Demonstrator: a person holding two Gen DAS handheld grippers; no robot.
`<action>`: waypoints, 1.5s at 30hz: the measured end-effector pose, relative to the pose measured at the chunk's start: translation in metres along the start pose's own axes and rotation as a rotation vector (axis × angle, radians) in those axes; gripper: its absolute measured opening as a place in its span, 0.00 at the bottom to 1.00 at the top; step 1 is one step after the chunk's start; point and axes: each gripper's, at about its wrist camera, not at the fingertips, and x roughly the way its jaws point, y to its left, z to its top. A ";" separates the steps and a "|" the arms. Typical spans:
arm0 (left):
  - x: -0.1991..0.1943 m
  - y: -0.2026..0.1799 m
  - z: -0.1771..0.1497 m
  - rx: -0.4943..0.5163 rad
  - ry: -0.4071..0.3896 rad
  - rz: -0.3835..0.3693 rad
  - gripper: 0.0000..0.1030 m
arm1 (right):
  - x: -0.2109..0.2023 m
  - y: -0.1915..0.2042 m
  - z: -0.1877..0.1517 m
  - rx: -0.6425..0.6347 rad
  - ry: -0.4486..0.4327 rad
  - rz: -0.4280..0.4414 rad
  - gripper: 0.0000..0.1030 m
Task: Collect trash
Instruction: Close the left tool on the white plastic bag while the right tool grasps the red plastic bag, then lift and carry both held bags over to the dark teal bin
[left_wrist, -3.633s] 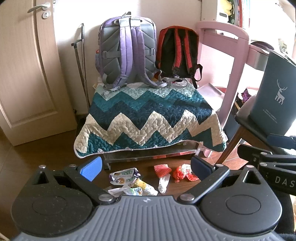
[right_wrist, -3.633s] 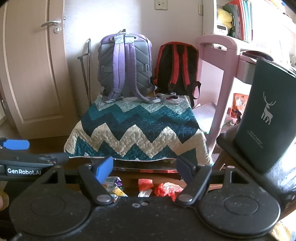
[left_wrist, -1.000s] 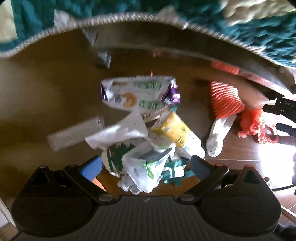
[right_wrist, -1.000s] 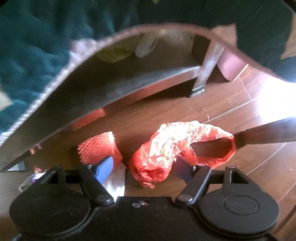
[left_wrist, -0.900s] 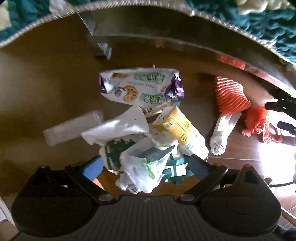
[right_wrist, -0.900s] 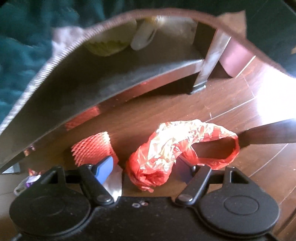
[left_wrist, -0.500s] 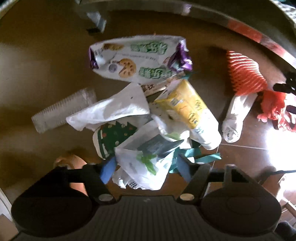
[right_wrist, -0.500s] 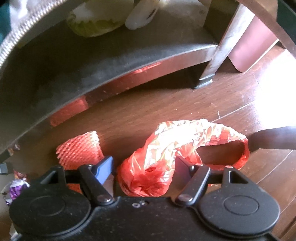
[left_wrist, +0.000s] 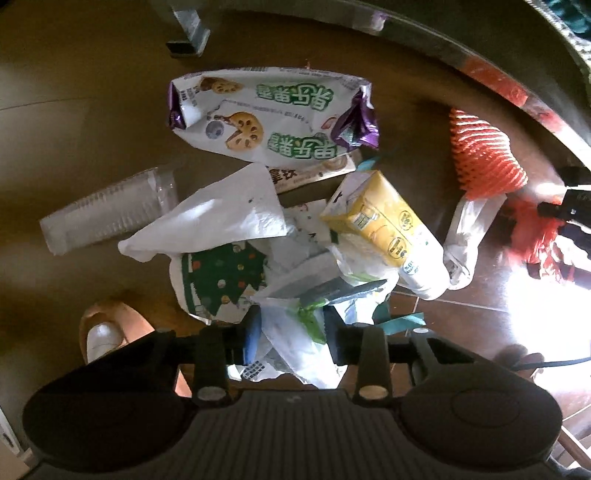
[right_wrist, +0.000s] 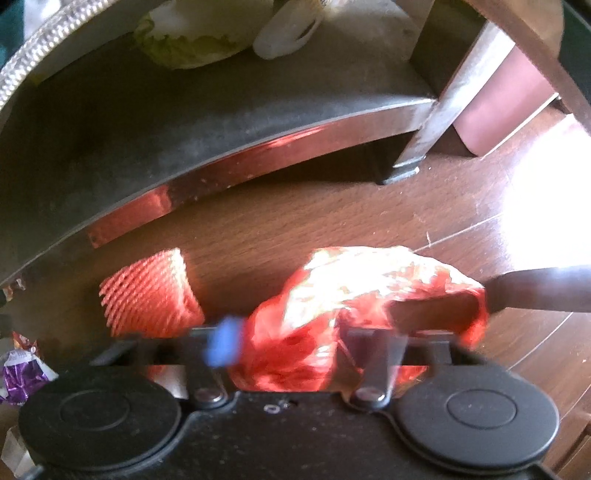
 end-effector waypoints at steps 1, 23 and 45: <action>0.000 0.000 0.000 0.002 -0.002 -0.003 0.33 | -0.003 0.000 0.001 -0.002 0.002 0.003 0.24; -0.103 -0.029 -0.028 0.094 -0.141 -0.110 0.19 | -0.179 0.015 -0.043 -0.144 -0.092 0.015 0.08; -0.356 -0.049 -0.165 0.315 -0.633 -0.282 0.19 | -0.511 -0.029 -0.164 -0.447 -0.532 0.280 0.08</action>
